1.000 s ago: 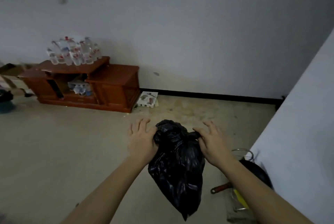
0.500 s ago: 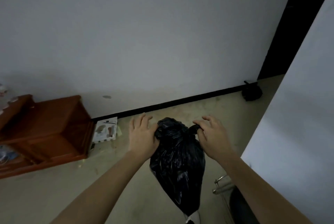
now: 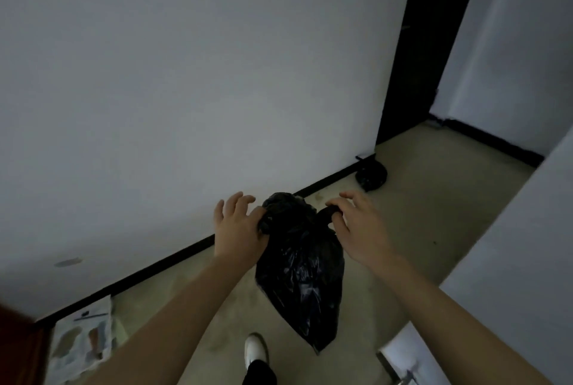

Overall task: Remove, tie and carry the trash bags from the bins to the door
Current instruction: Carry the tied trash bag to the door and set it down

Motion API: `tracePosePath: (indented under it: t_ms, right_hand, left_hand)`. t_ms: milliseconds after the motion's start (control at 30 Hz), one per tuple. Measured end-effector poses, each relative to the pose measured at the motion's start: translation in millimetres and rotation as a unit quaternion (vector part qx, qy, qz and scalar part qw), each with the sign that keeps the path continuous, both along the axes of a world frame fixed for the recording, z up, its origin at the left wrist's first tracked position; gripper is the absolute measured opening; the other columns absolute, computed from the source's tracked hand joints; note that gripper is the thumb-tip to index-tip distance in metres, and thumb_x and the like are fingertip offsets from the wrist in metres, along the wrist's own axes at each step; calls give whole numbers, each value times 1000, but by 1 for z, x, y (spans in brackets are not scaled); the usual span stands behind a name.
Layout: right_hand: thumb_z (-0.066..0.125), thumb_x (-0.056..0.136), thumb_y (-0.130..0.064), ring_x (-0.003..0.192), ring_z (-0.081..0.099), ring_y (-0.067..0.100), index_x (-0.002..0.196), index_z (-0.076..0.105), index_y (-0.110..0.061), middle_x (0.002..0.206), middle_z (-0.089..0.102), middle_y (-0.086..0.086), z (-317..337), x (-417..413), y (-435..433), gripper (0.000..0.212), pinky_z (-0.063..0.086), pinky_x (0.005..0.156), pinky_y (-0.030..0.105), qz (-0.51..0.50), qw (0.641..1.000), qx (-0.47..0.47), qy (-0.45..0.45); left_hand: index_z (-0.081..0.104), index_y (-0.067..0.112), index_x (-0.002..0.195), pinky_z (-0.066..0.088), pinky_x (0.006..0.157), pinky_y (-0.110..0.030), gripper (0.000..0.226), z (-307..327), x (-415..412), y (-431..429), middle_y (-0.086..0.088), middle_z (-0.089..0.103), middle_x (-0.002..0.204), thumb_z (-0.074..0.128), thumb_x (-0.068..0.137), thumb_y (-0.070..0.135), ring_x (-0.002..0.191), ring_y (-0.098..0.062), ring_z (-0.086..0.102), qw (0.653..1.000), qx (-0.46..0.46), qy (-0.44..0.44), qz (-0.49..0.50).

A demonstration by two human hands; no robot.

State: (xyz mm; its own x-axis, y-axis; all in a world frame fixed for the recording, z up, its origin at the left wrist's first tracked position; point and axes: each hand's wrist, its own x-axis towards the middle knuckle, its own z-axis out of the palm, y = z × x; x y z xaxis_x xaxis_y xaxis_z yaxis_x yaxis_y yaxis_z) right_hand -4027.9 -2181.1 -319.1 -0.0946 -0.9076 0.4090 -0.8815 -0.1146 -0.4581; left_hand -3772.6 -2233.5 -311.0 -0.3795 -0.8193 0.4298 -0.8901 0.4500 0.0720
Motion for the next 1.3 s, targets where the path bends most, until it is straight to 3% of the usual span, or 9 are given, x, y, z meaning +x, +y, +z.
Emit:
tracePosePath:
  t_ms: [200, 300, 400, 567, 767, 867, 1000, 1100, 1300]
  right_hand:
    - [46, 96, -24, 115, 53, 27, 113, 69, -16, 120, 57, 10, -13, -45, -133, 29, 46, 99, 39, -49, 998, 35, -7]
    - [40, 97, -33, 119, 52, 25, 116, 68, -17, 126, 55, 8, -7, -73, -180, 38, 43, 101, 36, -95, 994, 61, -2]
    - [51, 98, -23, 119, 51, 26, 118, 68, -17, 130, 55, 10, -2, -107, -224, 27, 40, 100, 35, -148, 986, 70, -4]
    - [45, 95, -27, 115, 55, 29, 114, 70, -17, 122, 59, 11, -21, -177, -301, 33, 42, 96, 35, -212, 974, 77, -31]
    - [41, 92, -32, 113, 56, 32, 109, 72, -14, 118, 60, 14, -66, -290, -416, 40, 46, 95, 37, -216, 969, 93, -70]
    - [48, 92, -26, 115, 54, 30, 108, 72, -13, 119, 59, 12, -76, -350, -467, 31, 46, 95, 34, -213, 963, 128, -104]
    - [49, 98, -25, 122, 45, 20, 116, 67, -20, 124, 53, 2, -72, -414, -536, 26, 42, 99, 32, -199, 960, 166, -109]
    - [46, 99, -28, 123, 43, 17, 118, 65, -22, 125, 51, -1, -75, -444, -578, 27, 39, 99, 29, -186, 957, 191, -111]
    - [47, 99, -25, 126, 41, 20, 121, 65, -21, 127, 51, 2, -108, -489, -667, 28, 36, 100, 28, -187, 945, 241, -119]
  left_hand:
    - [73, 18, 94, 43, 99, -63, 40, -25, -54, -166, -11, 67, 115, 44, 77, 40, 119, -40, 58, 996, 22, -2, -87]
    - [73, 20, 96, 43, 100, -60, 39, -26, -89, -238, -8, 67, 115, 46, 79, 42, 119, -37, 57, 990, 26, 1, -136]
    - [74, 21, 95, 44, 99, -57, 38, -18, -132, -304, -6, 68, 113, 46, 78, 41, 117, -35, 58, 984, 31, 2, -177]
    - [74, 22, 95, 44, 100, -56, 34, -36, -218, -402, -4, 68, 112, 50, 75, 36, 116, -33, 58, 975, 62, -8, -213]
    - [75, 19, 94, 46, 97, -55, 38, -71, -341, -519, -7, 69, 110, 48, 72, 35, 112, -35, 61, 970, 104, -55, -213]
    - [75, 19, 93, 46, 96, -56, 42, -78, -400, -571, -8, 70, 109, 43, 76, 38, 111, -34, 61, 967, 130, -82, -201]
    - [76, 23, 96, 46, 96, -55, 26, -78, -457, -631, -5, 72, 103, 64, 74, 30, 107, -33, 63, 968, 151, -84, -184]
    - [76, 24, 99, 44, 98, -57, 27, -83, -483, -668, -2, 72, 100, 77, 72, 23, 106, -31, 64, 964, 168, -100, -182]
    - [76, 25, 101, 42, 100, -54, 27, -122, -533, -754, -1, 72, 102, 63, 78, 28, 108, -30, 62, 953, 221, -106, -180]
